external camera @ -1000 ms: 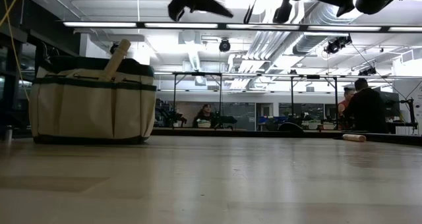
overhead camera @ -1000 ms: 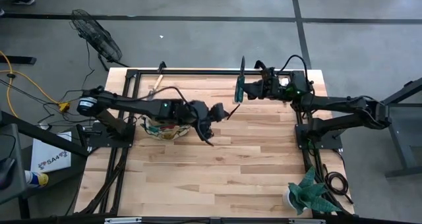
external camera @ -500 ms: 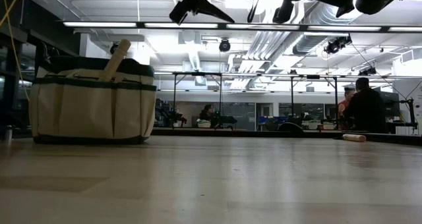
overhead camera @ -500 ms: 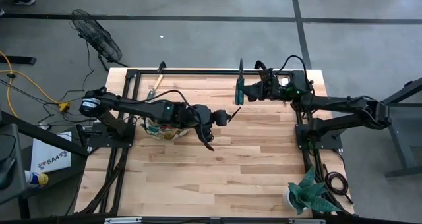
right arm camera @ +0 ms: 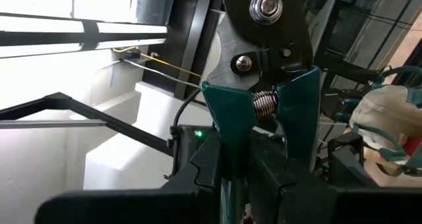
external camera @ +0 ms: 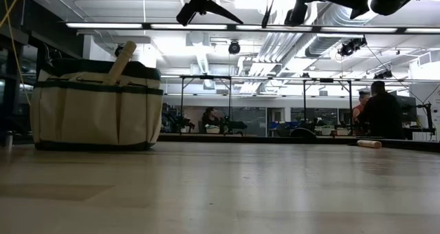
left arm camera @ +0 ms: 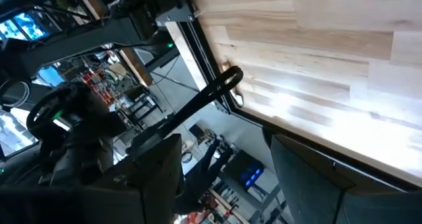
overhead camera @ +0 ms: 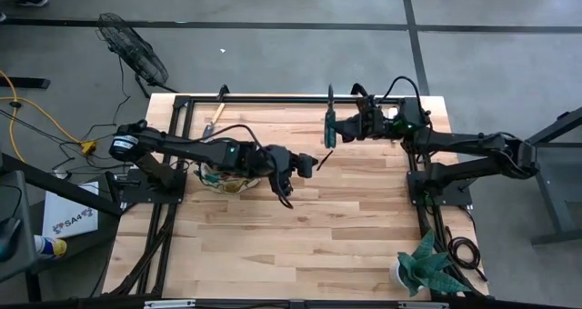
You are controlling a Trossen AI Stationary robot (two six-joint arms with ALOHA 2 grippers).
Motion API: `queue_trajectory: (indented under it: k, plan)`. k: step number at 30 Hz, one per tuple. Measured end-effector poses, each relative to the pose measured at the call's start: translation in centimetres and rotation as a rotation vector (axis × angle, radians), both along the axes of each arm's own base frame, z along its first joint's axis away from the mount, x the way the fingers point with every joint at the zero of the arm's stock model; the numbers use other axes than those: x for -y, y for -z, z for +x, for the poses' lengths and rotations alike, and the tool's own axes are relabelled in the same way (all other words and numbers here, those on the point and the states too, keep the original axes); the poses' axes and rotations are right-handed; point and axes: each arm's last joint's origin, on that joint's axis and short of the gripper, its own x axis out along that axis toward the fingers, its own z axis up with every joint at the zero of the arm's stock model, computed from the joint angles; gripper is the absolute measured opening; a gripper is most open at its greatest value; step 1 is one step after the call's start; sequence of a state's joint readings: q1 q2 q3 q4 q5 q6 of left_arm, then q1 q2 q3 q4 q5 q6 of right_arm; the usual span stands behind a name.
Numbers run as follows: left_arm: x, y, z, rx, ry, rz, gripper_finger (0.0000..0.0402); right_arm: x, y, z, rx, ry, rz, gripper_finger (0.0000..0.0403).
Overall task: Pick & Place Garden tools in Gardening bag
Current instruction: Put the green shear scissors into the white gardening bag
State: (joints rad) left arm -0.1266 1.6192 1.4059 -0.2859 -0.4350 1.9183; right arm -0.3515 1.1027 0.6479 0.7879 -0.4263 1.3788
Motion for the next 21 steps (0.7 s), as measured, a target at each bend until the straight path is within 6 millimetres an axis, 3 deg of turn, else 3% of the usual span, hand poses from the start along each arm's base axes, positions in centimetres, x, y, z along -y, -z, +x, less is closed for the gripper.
queue_trajectory:
  k: [16,21]
  plan:
    - [0.7,0.4,0.9,0.029,0.062,0.014,0.0228,0.6,0.3,-0.1,-0.03,0.028,-0.001,0.0035]
    - [0.7,1.4,1.5,-0.005,0.071,0.023,0.0228,0.6,0.3,0.0,-0.03,0.026,0.0,0.0035]
